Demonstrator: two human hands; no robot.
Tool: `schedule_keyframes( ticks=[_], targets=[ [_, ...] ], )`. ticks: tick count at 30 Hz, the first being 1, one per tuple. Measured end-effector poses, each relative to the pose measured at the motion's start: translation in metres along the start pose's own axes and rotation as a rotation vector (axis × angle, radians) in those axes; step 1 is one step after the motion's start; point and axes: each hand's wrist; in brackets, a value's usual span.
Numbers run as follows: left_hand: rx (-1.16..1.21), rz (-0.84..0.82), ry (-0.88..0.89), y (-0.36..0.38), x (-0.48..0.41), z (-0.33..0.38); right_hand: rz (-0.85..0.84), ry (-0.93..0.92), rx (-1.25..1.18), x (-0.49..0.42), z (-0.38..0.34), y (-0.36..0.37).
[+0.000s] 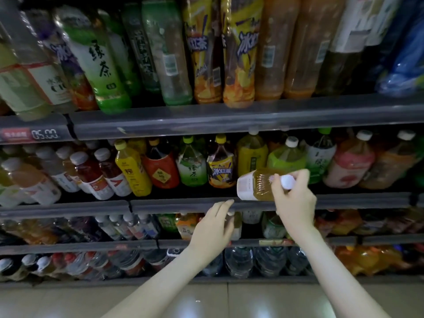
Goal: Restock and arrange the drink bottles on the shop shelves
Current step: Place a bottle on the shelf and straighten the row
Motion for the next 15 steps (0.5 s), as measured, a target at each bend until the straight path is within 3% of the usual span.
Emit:
schedule_keyframes(
  ticks=[6,15],
  targets=[
    [-0.029,-0.052,0.015,0.059,0.022,-0.050,0.043,0.073,0.078,0.033,0.043,0.005],
    [-0.360,-0.047,0.087,0.161,-0.001,-0.122,-0.031,0.070,0.186,0.057,0.160,0.110]
  ],
)
Point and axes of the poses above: each hand's wrist, its own x-axis away from the middle knuckle, its own y-axis out of the palm, z = x × y, and after that the axes turned 1 degree about -x, right-handed
